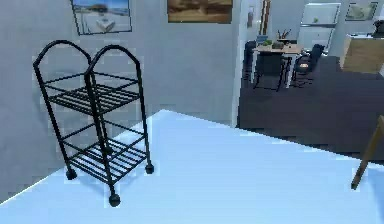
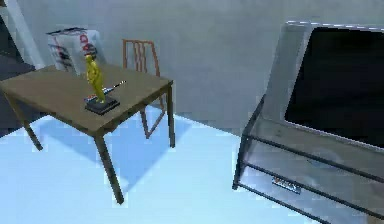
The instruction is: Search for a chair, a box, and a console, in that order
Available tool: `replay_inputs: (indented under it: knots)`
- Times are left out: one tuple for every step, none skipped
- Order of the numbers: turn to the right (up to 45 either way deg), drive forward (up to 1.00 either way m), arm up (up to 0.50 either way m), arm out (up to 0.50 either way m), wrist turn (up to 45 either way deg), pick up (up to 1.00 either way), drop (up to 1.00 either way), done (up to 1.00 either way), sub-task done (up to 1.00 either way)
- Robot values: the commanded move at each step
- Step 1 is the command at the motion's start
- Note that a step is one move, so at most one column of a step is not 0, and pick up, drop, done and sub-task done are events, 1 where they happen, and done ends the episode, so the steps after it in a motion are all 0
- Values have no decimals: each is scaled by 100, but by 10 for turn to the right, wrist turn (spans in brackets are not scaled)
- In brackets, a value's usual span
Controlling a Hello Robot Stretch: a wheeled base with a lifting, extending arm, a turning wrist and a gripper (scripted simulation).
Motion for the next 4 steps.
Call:
replay_inputs:
  knots:
    - [450, 0, 0, 0, 0, 0, 0, 0, 0]
    - [420, 0, 0, 0, 0, 0, 0, 0, 0]
    - [0, 100, 0, 0, 0, 0, 0, 0, 0]
    - [210, 0, 0, 0, 0, 0, 0, 0, 0]
